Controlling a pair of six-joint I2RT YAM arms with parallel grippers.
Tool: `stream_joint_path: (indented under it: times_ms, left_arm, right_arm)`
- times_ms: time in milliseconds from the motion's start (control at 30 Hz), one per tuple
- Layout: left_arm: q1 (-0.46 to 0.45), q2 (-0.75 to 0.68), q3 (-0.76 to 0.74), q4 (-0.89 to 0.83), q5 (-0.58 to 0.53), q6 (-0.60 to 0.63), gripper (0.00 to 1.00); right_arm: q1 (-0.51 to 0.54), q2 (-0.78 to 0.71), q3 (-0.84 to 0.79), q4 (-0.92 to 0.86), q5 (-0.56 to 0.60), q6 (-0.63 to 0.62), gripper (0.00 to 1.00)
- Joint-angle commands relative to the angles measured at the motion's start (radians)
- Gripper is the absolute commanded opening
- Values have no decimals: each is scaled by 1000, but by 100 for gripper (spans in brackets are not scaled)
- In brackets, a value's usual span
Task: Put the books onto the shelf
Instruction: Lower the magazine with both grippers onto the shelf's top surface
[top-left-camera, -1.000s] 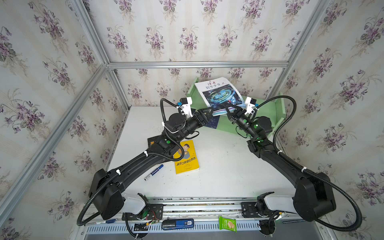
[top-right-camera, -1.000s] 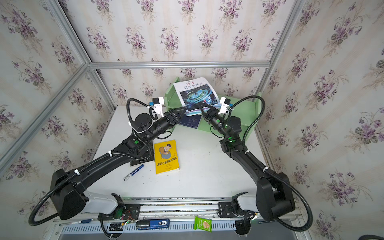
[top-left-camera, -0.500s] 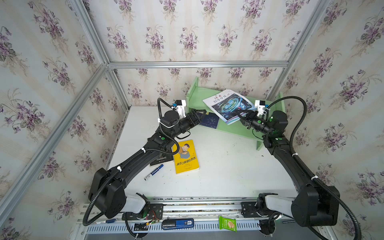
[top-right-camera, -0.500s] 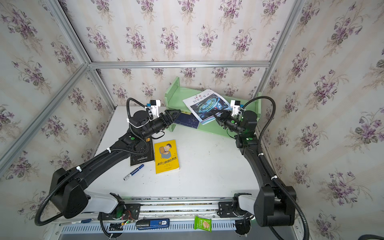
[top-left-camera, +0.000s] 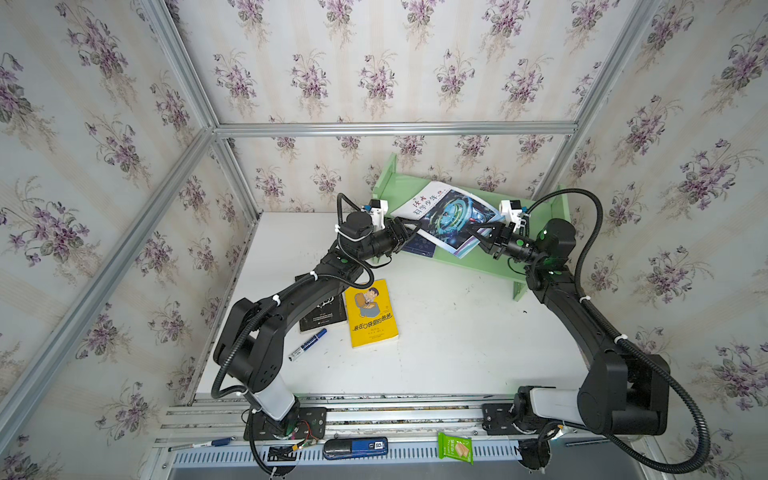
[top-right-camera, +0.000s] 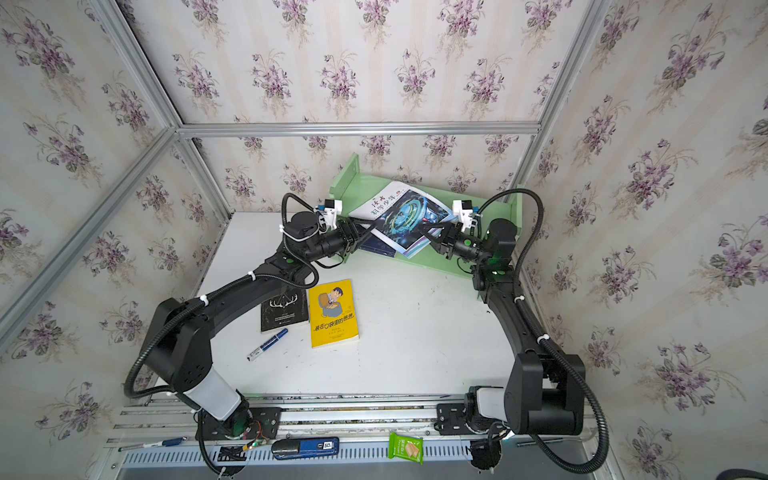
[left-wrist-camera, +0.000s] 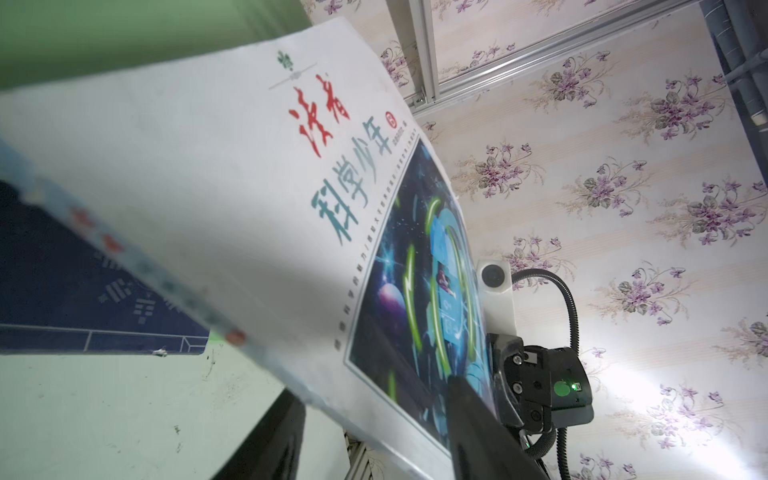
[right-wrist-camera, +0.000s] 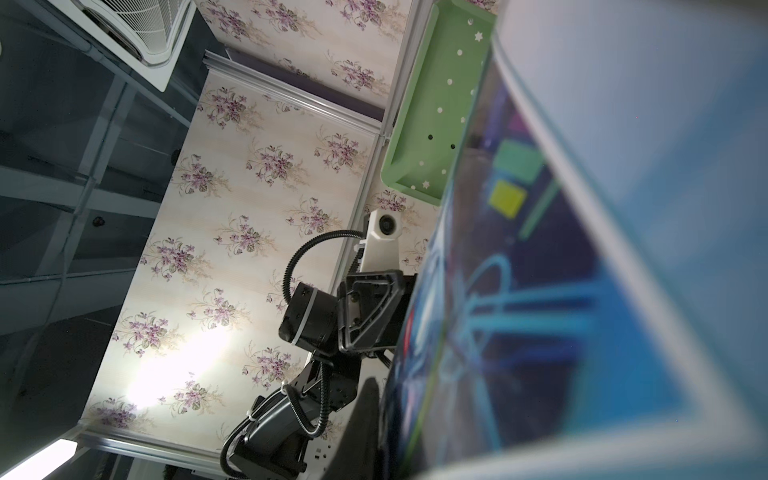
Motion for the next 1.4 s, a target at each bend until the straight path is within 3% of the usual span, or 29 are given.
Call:
stream_joint_path:
  times_ms: [0, 133, 333, 533, 733, 1000, 1367]
  left_arm:
    - [-1, 5, -22, 157, 14, -95, 29]
    - [0, -13, -62, 204, -35, -109, 14]
    - [-2, -33, -94, 250, -157, -125, 9]
    - [-13, 13, -73, 310, -281, -208, 6]
    - [-49, 44, -34, 305, -399, -225, 6]
    - [-92, 53, -5, 283, -486, -205, 7]
    - [-111, 65, 0, 280, -520, -214, 7]
  right_arm:
    - [-5, 11, 26, 35, -20, -38, 18]
    - [-6, 31, 25, 18, 25, -43, 25]
    - [-4, 6, 34, -184, 160, -138, 53]
    - [20, -60, -40, -229, 245, -130, 58]
    - [57, -94, -92, -215, 301, -94, 59]
    - [98, -57, -63, -187, 328, -70, 39]
    - [103, -15, -43, -123, 387, -34, 32]
